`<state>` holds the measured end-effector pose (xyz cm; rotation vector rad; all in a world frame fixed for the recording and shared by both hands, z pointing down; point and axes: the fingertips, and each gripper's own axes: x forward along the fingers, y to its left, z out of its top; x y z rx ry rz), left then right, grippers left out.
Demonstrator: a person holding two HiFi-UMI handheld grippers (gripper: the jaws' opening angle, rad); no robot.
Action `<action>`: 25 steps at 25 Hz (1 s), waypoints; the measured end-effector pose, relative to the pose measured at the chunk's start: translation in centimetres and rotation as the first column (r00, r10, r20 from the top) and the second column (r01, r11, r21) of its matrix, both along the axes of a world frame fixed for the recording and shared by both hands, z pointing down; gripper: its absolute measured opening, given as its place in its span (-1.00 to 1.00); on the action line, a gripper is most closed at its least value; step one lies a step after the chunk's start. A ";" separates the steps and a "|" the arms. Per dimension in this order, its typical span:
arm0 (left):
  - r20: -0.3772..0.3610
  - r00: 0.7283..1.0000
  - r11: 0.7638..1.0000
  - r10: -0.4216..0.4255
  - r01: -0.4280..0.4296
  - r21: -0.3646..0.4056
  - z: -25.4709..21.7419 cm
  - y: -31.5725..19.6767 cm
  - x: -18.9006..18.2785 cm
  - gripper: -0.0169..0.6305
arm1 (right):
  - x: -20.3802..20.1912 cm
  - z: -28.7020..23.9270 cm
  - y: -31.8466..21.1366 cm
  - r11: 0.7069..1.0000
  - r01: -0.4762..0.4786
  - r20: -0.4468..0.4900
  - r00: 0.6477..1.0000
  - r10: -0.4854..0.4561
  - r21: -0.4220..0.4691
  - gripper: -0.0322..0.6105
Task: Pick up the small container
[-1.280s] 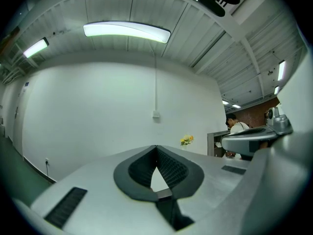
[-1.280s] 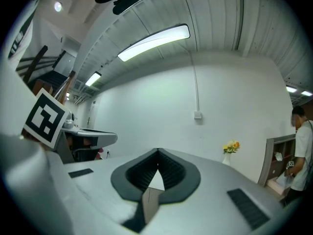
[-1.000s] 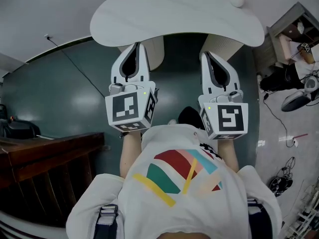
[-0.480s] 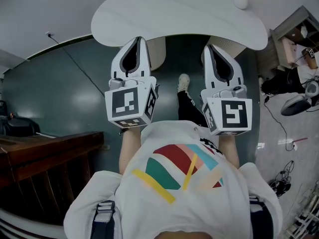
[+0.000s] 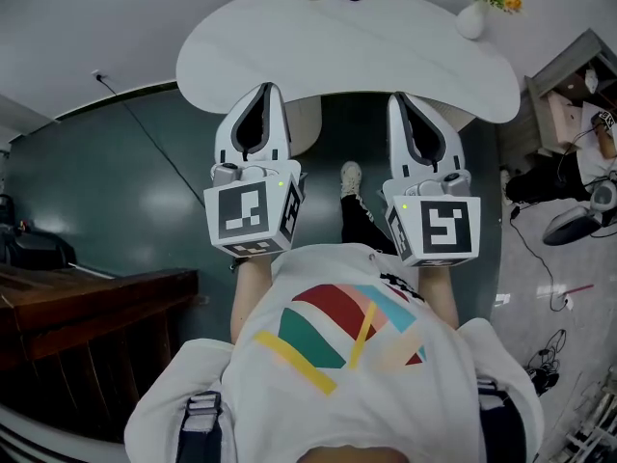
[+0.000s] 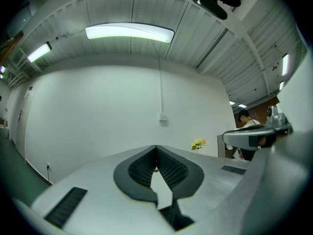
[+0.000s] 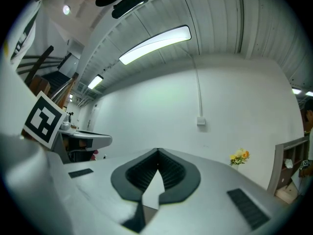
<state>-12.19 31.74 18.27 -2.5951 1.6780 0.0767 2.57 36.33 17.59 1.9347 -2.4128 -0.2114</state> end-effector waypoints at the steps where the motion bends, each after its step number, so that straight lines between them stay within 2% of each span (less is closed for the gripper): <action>1: 0.001 1.000 1.000 -0.005 0.005 0.000 0.1 -0.4 0.1 -0.89 | 0.2 0.0 -0.5 1.000 0.003 0.001 1.000 -0.003 0.001 -0.87; 15: 0.018 0.998 0.998 -0.056 0.055 0.034 -1.3 -6.4 1.6 -0.90 | 2.1 -0.3 -7.8 0.999 0.038 0.009 0.999 -0.038 0.003 -0.87; 21: 0.036 0.997 0.997 -0.074 0.073 0.017 -1.5 -10.2 2.8 -0.90 | 3.1 -0.6 -12.2 0.998 0.067 0.023 0.997 -0.067 -0.015 -0.87; 25: 0.045 0.995 0.996 -0.088 0.086 0.032 -2.7 -13.3 3.7 -0.90 | 3.9 -1.0 -15.7 0.996 0.089 0.035 0.995 -0.088 -0.024 -0.87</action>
